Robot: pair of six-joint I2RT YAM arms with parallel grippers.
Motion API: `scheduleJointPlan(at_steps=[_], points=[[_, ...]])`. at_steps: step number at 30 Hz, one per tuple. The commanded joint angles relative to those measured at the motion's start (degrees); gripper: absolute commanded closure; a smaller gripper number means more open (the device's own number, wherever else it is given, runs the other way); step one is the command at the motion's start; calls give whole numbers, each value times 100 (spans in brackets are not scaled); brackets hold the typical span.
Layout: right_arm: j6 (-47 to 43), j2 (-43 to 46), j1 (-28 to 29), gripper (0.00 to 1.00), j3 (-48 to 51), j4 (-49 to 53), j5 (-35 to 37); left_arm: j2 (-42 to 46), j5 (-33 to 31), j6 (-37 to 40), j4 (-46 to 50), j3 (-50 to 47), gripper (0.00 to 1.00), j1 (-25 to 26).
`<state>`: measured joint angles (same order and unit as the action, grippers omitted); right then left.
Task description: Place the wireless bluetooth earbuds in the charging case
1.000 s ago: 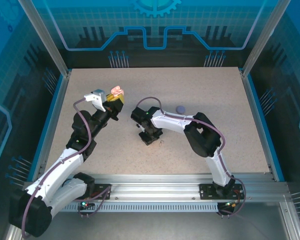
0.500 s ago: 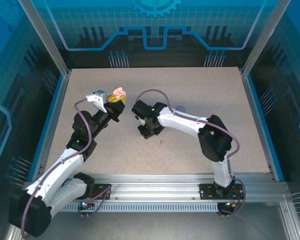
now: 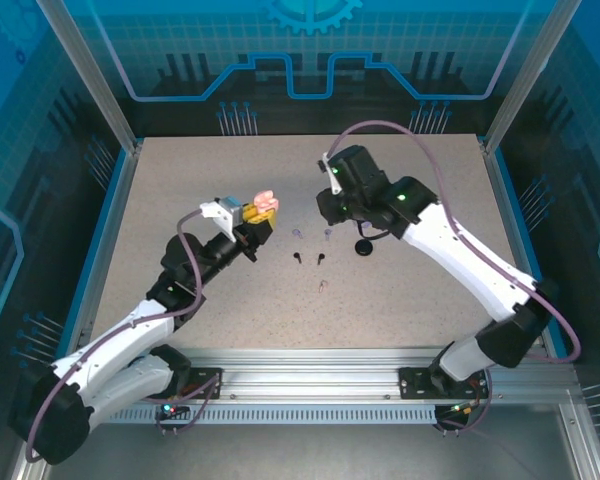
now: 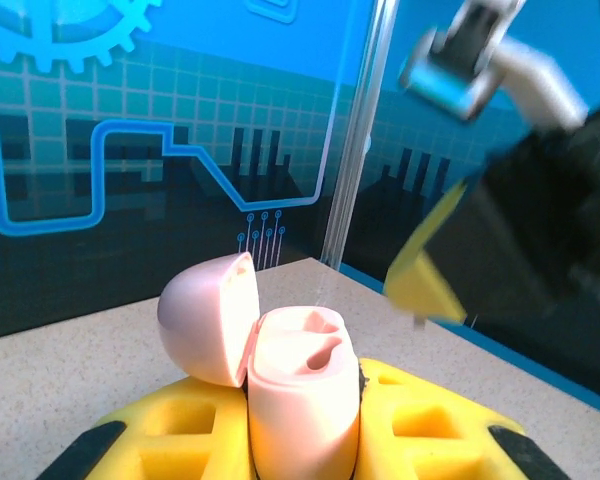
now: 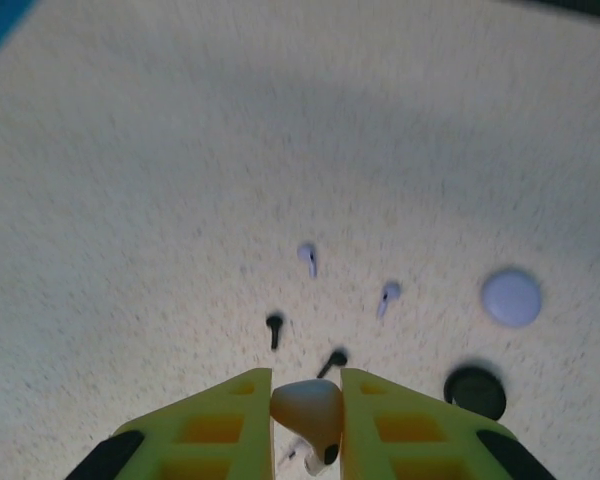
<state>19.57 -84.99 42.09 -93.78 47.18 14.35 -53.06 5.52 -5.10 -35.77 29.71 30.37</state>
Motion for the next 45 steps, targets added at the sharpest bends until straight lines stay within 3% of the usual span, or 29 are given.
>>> scheduleJointPlan(at_steps=[1, 8, 15, 23, 45], points=[[-411, 366, -16, 79, -158, -503, -182, -160, -530, 874, -491, 61, 100, 368], [-674, 786, -17, 79, 44, -1422, -1007, -838, -1281, 1988, -1044, 387, 100, 1054], [-753, 1136, 51, 79, 553, -2127, -1694, -1291, -1430, 2247, -1427, 692, 100, 1274], [-641, 1374, 178, 79, 1031, -2454, -1764, -1456, -1249, 2233, -1441, 946, 100, 1315], [-691, 1009, 230, 82, 976, -2409, -1770, -1370, -1172, 2214, -1202, 1073, 100, 1415]])
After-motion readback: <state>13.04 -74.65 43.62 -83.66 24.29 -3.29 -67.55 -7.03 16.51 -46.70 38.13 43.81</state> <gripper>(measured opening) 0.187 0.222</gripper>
